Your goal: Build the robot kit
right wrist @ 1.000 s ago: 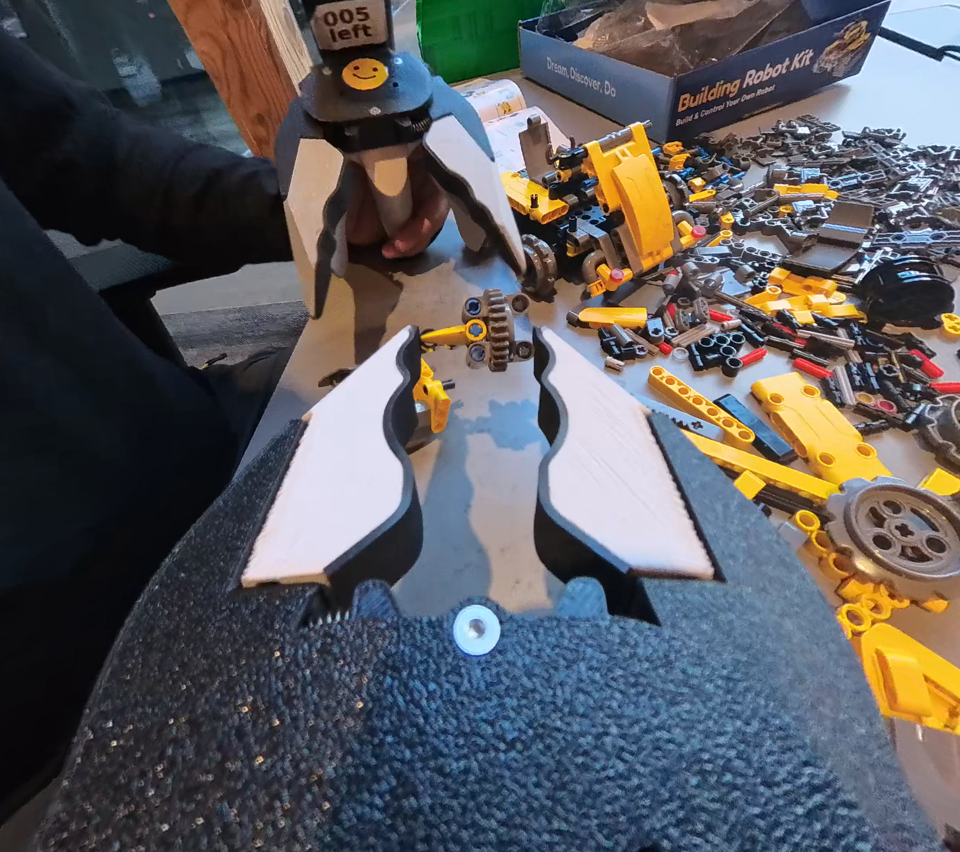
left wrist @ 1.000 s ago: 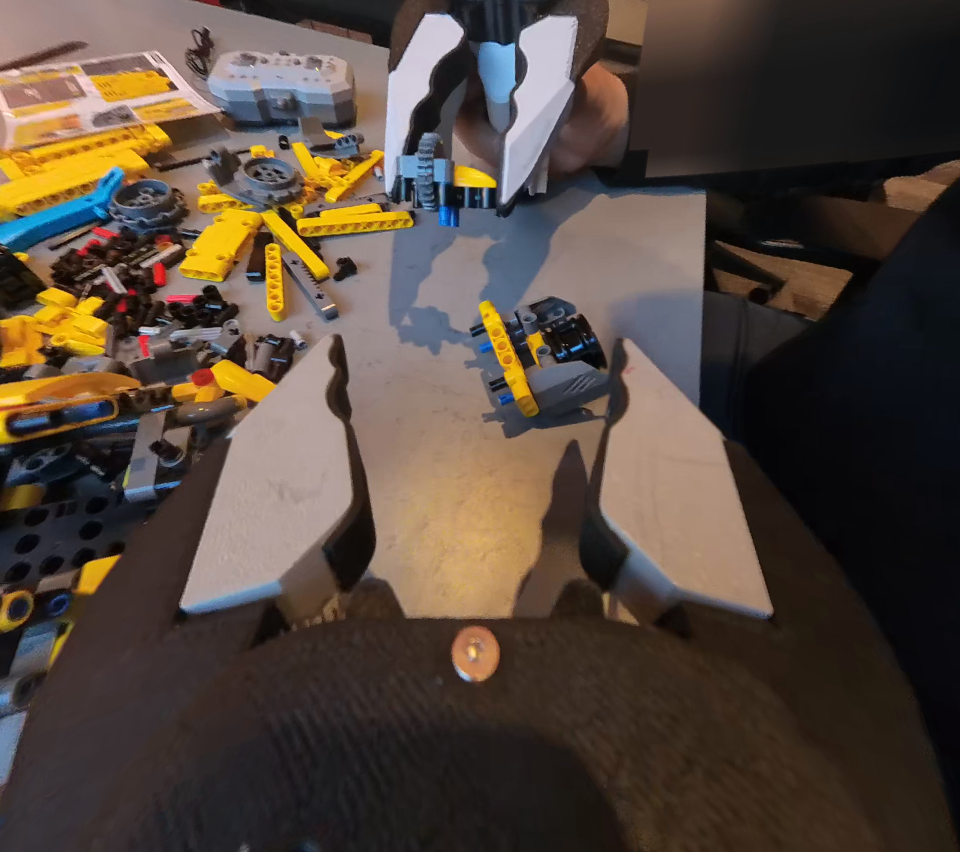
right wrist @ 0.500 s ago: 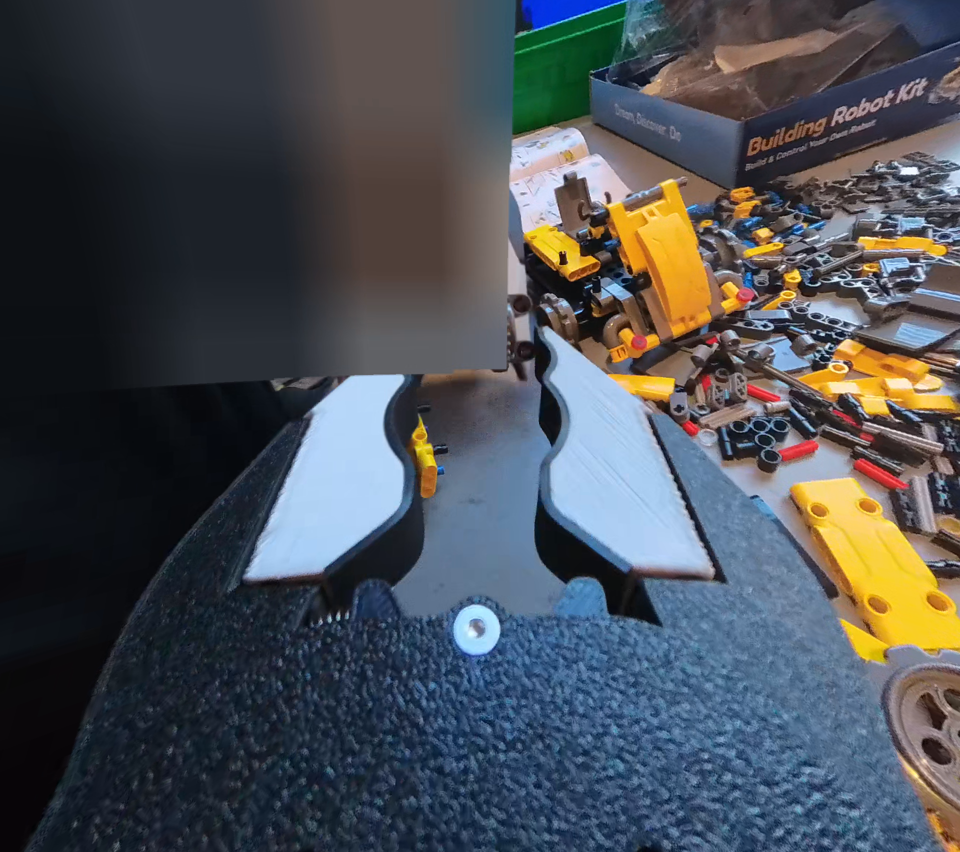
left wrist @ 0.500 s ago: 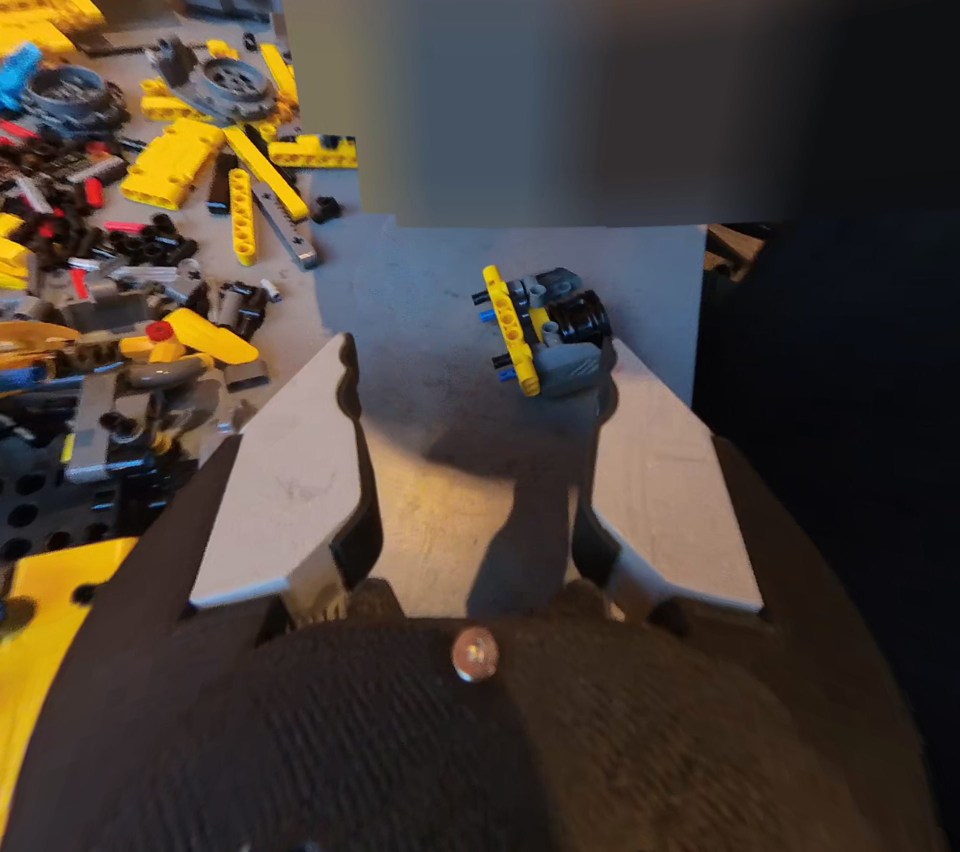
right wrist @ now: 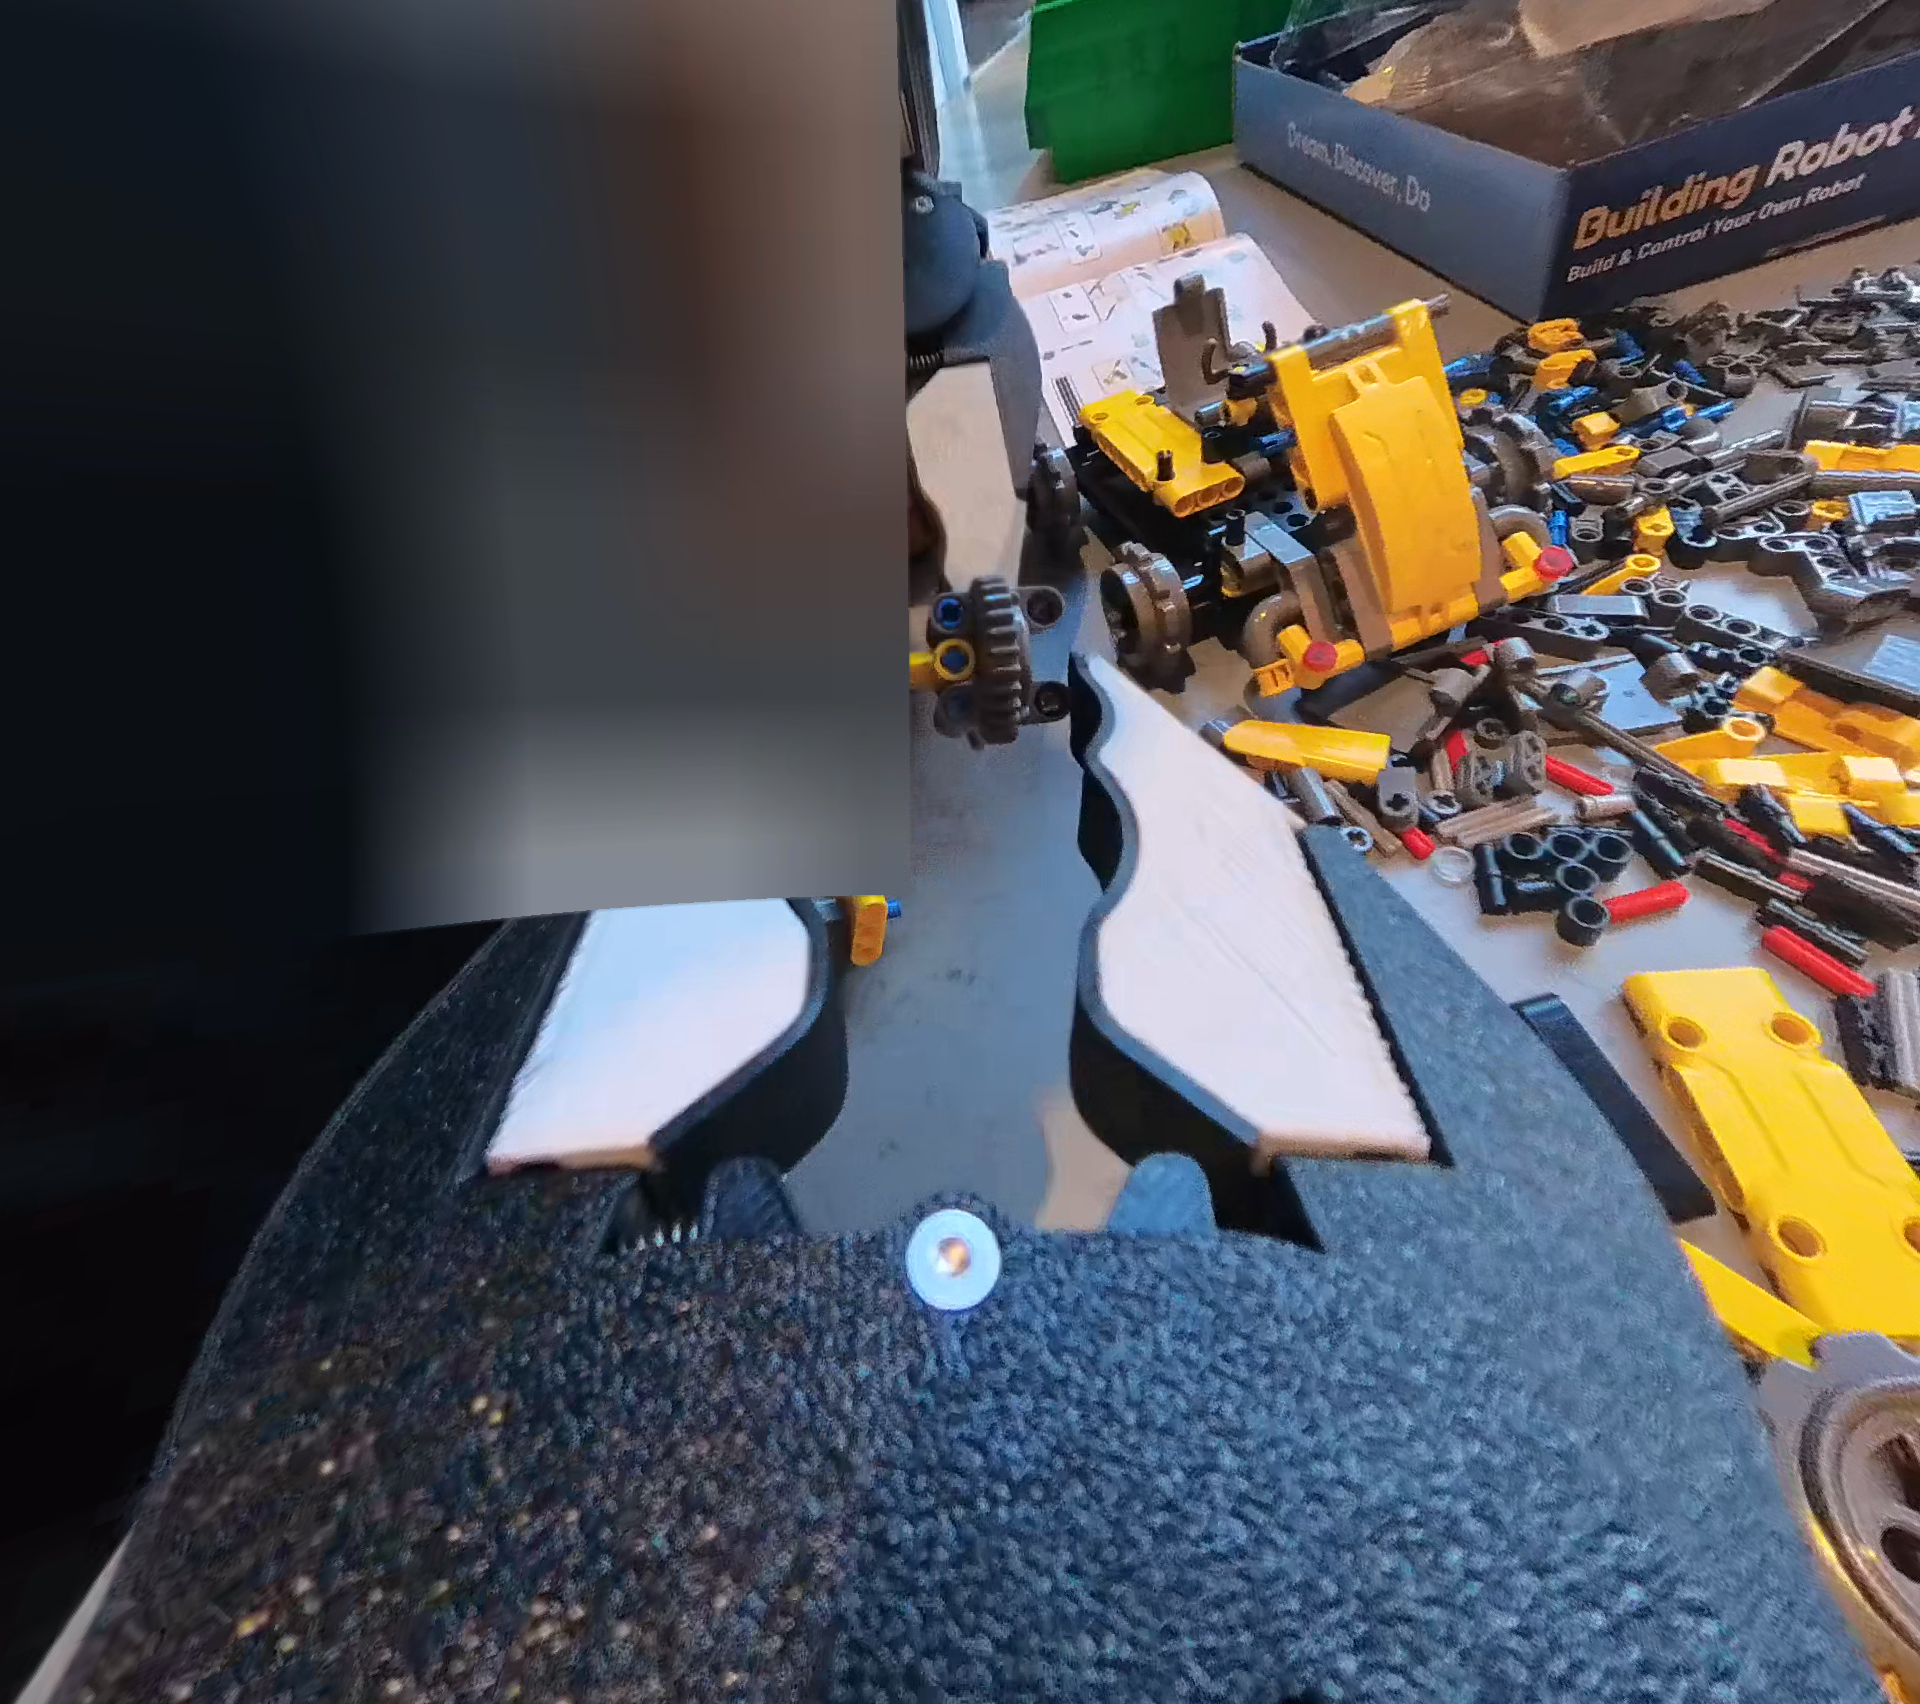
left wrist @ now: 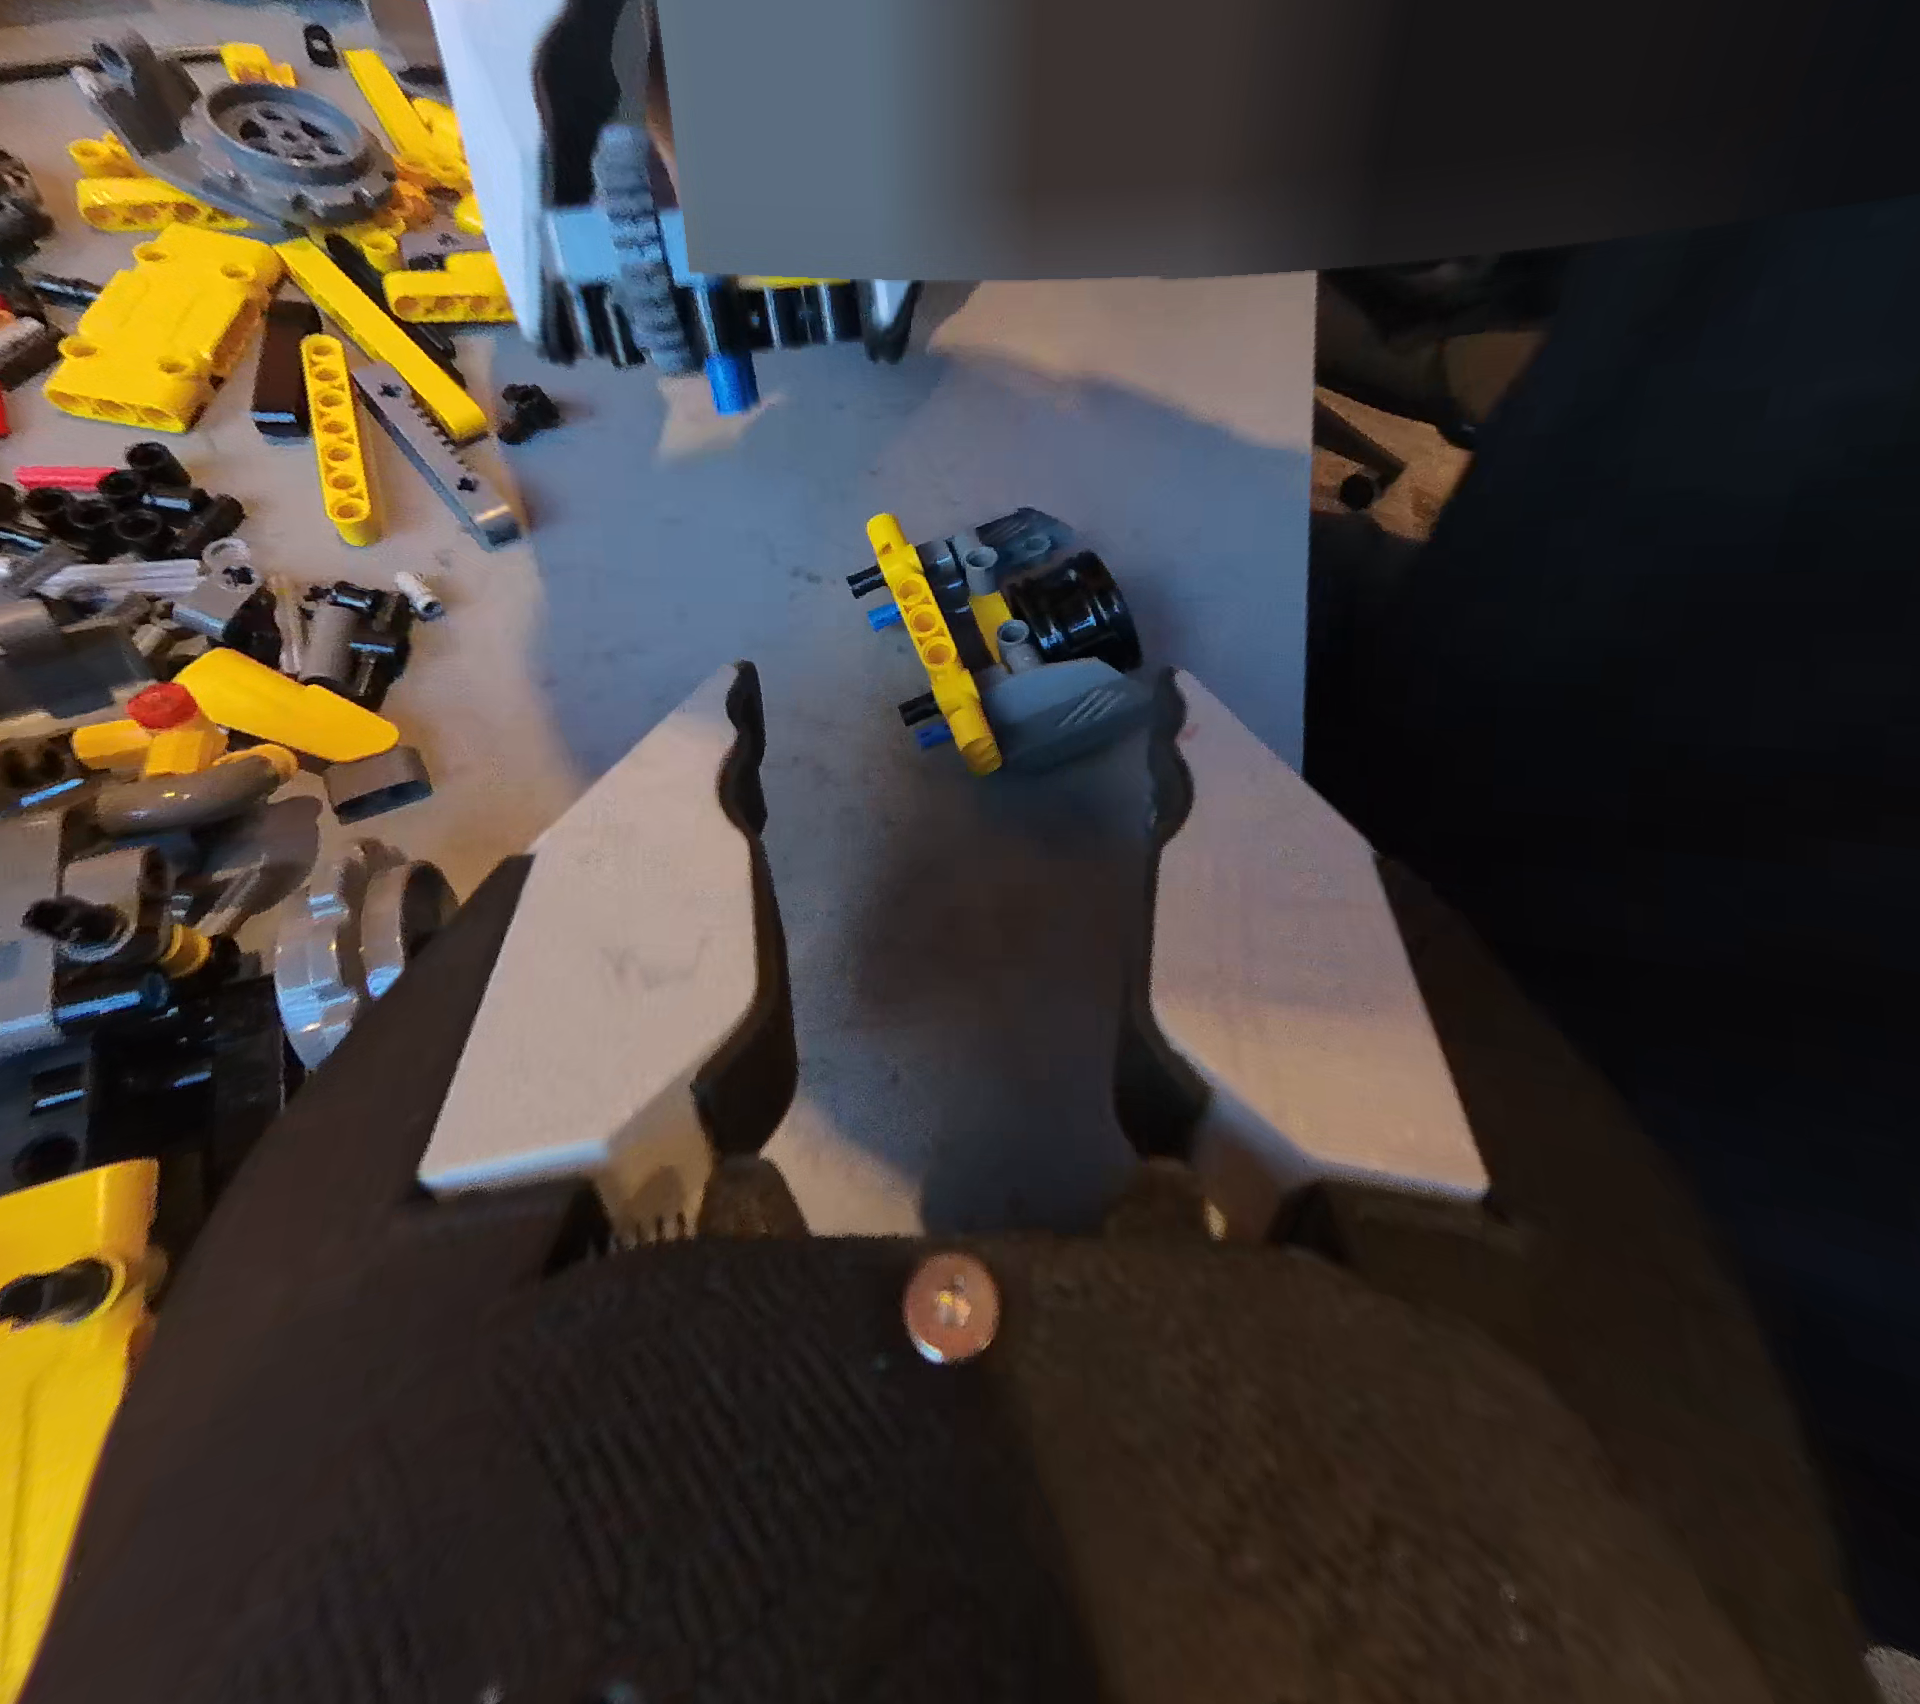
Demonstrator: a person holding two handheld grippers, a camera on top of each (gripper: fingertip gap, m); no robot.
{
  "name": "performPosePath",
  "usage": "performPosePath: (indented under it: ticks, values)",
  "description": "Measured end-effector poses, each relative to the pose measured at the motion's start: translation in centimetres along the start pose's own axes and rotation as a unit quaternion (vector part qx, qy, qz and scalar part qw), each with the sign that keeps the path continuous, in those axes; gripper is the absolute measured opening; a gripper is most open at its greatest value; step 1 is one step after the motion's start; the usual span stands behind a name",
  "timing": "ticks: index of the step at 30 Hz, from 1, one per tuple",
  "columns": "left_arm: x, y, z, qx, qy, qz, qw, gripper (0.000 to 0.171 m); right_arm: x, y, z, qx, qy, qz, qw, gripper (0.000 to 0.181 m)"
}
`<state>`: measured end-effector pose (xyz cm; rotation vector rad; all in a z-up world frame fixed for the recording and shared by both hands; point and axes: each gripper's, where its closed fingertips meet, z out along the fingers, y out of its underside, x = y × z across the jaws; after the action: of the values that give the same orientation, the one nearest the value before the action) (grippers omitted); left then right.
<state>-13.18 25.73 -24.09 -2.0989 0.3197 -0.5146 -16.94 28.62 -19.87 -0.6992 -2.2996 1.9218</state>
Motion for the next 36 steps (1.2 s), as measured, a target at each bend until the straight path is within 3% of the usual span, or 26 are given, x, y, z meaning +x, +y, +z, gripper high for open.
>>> performPosePath:
  ticks: [1,7,8,10,17,21,24,29,36]
  values:
    - [0.0,-0.2,-0.2,0.008,-0.006,0.005,1.0,0.074,0.0,0.0,0.1,-0.003,0.004,-0.002,1.0,0.043]
    - [-0.8,-1.0,-1.0,0.026,-0.087,0.033,0.995,0.085,-0.8,-0.2,-0.4,0.017,0.021,0.011,1.0,0.043]
    - [-0.8,-1.5,-1.1,0.047,-0.109,0.031,0.992,0.091,-0.9,0.2,-0.4,0.007,0.033,0.004,0.999,0.043]
    - [0.5,-2.3,-0.7,0.096,-0.112,0.015,0.989,0.087,-1.2,0.9,-0.3,-0.012,0.056,-0.005,0.998,0.043]
    - [0.7,-1.6,-0.2,0.08,-0.201,-0.021,0.976,0.088,-2.3,1.5,0.0,-0.022,0.073,-0.005,0.997,0.043]
    - [1.5,-0.2,1.3,0.01,-0.173,-0.021,0.985,0.085,-2.5,2.2,0.3,-0.047,0.077,-0.013,0.996,0.043]
    - [1.6,0.5,2.0,-0.031,-0.155,-0.066,0.985,0.078,-2.5,2.6,0.3,-0.057,0.075,-0.005,0.996,0.042]
    - [1.4,1.1,2.5,-0.044,-0.114,-0.099,0.988,0.063,-2.2,3.5,0.2,-0.083,0.072,0.02,0.994,0.043]
    - [-1.1,2.3,0.0,-0.101,-0.096,-0.102,0.985,0.072,-1.6,5.0,0.4,-0.126,0.096,0.038,0.987,0.042]
